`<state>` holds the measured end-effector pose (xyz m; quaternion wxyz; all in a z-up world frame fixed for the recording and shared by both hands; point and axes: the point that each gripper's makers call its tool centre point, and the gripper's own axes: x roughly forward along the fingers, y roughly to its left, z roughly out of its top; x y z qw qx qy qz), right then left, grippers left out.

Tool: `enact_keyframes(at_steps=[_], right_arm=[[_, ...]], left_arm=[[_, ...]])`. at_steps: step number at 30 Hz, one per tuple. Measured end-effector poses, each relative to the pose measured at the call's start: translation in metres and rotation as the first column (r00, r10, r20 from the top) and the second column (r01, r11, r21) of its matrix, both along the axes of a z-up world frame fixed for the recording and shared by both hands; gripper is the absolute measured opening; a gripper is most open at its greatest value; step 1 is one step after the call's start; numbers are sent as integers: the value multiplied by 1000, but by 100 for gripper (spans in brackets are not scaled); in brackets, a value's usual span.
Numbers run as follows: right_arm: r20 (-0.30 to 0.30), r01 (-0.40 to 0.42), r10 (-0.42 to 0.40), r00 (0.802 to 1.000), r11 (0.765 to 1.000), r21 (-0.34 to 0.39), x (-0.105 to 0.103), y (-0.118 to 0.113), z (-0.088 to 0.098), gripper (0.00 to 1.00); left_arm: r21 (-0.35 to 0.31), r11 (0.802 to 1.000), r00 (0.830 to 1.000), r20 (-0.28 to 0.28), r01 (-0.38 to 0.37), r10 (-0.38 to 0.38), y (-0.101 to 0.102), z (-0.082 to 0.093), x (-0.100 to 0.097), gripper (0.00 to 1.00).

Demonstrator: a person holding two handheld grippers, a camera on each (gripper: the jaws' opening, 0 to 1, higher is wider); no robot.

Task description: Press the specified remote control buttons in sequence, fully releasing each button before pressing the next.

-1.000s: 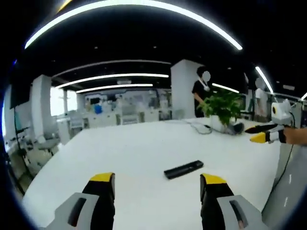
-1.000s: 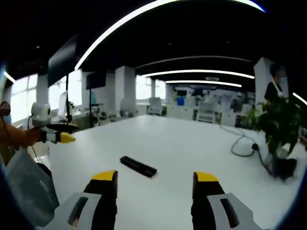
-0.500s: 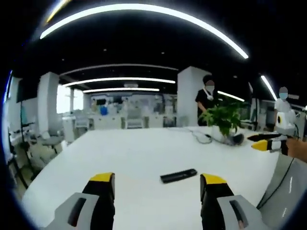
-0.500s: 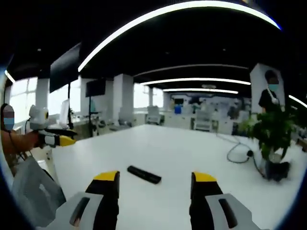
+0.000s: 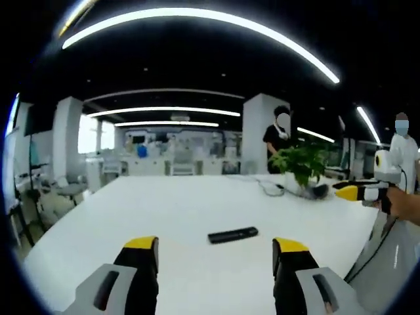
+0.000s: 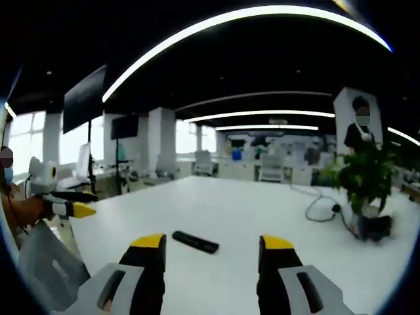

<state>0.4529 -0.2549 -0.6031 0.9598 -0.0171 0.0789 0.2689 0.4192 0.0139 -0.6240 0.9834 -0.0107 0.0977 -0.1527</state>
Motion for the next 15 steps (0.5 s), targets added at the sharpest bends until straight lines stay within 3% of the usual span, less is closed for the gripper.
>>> enact_keyframes(at_steps=[8,11,15], right_arm=[[-48,-19,18,999,1000,-19,-7,8,-22,53],[-35,-22,21,999,999,-43,-4,8,-23,53],[-62,-27,26,998,999,-24,-7,7,-27,53]], left_arm=[[27,999,1000,-16,18,-18,-5,-10,-1,71],[39,999,999,-30,30,-29,-7,-15,-1,70],[3,1000,999,-41,23,-22,-6,-17,-4,70]])
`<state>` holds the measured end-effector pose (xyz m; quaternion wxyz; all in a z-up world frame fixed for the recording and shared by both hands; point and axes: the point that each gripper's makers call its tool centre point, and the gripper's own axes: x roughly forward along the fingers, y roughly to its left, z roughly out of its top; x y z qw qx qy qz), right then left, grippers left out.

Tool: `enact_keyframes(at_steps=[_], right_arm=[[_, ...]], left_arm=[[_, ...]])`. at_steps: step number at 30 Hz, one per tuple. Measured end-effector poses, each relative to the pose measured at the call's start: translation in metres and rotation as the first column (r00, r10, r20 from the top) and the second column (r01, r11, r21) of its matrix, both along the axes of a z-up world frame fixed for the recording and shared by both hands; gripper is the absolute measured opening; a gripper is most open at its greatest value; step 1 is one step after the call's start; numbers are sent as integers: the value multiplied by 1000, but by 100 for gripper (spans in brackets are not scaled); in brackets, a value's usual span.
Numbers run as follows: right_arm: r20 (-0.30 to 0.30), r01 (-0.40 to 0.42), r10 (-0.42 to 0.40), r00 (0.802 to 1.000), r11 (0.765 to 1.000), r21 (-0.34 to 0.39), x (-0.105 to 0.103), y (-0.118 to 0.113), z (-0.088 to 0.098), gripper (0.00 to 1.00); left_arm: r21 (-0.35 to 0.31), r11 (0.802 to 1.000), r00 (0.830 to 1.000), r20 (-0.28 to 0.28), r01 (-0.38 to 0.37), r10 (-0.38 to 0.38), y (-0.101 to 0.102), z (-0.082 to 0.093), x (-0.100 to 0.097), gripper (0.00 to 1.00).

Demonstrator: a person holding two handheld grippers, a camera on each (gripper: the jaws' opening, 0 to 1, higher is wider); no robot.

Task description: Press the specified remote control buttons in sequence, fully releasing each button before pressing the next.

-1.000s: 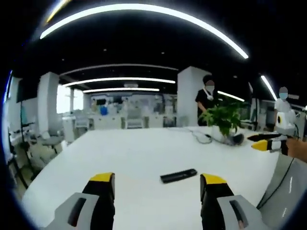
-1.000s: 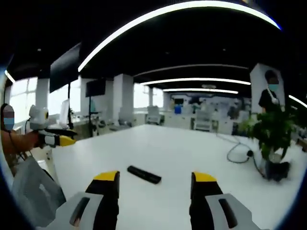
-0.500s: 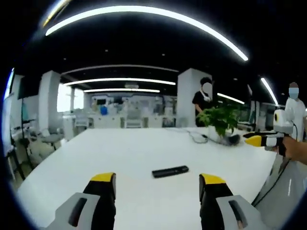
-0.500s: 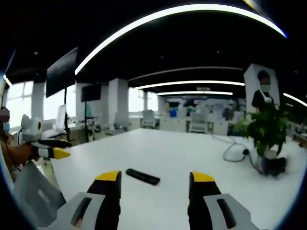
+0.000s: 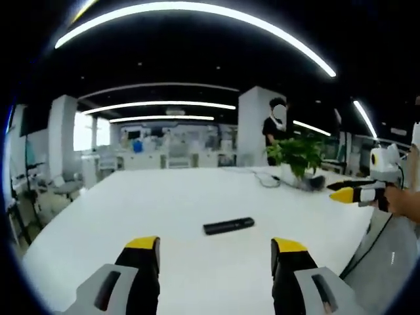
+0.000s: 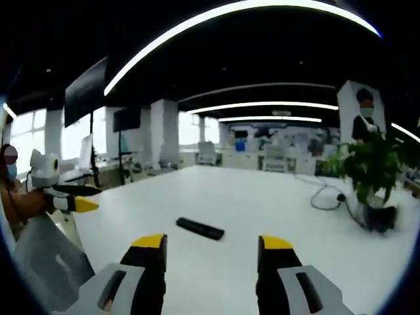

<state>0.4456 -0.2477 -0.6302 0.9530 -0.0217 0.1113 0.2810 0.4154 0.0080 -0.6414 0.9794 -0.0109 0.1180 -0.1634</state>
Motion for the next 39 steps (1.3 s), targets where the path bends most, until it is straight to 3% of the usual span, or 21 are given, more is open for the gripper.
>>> enact_keyframes(at_steps=[6,13,16,18,21,28,32,39], right_arm=[[-6,-10,10,1000,1000,-6,-3,1,-2,51],[-13,-10,11,1000,1000,6,-3,-1,-2,51],[-12,-12,12,1000,1000,12,-2,-1,-1,50],[-18,-14,14,1000,1000,13,-2,-1,-2,50],[-24,-20,20,1000,1000,7,-2,1,-4,50],[-23,-22,22,999,1000,0,-1,2,-6,49],[-20,-18,18,1000,1000,-1,-1,2,-6,48],[-11,-15,15,1000,1000,-3,-1,2,-5,48]], left_arm=[[-40,999,1000,-16,-21,20,3,-2,-1,70],[17,1000,999,-37,11,-10,-4,-9,-2,70],[11,1000,999,-45,15,-15,-2,-5,2,71],[-19,1000,999,-37,-17,17,4,-3,3,71],[-20,1000,999,-43,-18,17,7,-3,4,70],[-12,1000,1000,1,-24,24,8,9,21,69],[22,1000,1000,-19,17,-17,-1,-2,17,68],[-22,1000,999,-46,5,-6,4,-7,14,67]])
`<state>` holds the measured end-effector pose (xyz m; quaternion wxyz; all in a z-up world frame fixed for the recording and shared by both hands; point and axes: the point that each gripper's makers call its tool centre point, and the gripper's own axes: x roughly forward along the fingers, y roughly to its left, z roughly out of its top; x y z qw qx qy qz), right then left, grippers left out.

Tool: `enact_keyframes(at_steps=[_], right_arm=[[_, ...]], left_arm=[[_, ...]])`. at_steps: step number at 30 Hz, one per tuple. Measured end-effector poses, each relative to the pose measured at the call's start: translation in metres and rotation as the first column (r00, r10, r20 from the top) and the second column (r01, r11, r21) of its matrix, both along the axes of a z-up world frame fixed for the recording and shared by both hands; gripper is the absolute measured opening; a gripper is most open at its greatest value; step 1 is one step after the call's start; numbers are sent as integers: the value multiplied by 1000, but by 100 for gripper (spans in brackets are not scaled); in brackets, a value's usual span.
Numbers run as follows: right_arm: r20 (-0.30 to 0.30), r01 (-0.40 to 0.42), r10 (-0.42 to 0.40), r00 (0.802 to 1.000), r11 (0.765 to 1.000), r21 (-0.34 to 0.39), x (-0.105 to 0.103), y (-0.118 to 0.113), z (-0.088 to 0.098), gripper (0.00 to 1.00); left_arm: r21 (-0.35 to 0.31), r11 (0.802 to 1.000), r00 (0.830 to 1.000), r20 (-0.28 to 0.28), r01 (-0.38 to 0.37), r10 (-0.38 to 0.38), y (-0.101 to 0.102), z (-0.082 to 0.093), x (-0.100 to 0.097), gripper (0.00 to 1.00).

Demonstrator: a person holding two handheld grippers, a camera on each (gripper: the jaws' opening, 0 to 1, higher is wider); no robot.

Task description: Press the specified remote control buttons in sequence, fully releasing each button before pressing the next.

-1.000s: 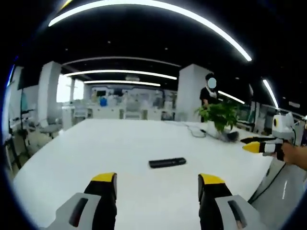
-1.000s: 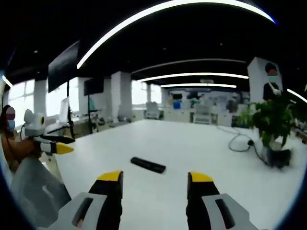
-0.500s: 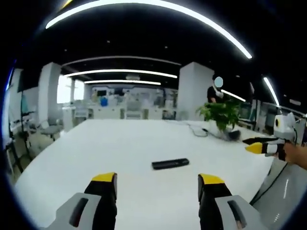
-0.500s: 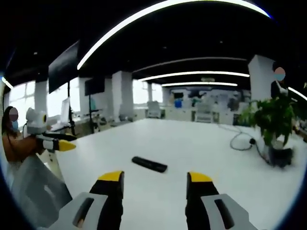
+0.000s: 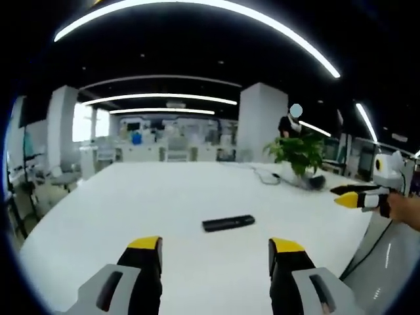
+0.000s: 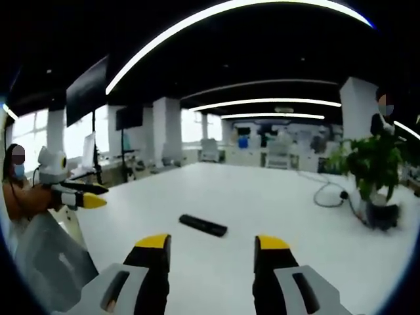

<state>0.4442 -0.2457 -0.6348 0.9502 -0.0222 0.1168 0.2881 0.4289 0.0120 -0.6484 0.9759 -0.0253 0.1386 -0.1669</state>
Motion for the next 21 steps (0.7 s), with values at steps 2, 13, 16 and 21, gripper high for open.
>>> enact_keyframes(at_steps=[2,13,16,21], right_arm=[[0,4,-4,1000,1000,4,0,-1,0,48],[21,23,-23,1000,1000,14,-1,-4,6,47],[25,22,-23,999,1000,20,-1,-4,7,47],[30,20,-21,999,1000,23,-2,-3,9,47]], left_arm=[[-3,1000,1000,0,-4,4,1,0,-1,67],[27,1000,1000,-18,15,-15,-2,-6,-3,67],[33,999,1000,-25,16,-15,-2,-7,-4,67],[39,999,999,-31,17,-16,-1,-8,-5,67]])
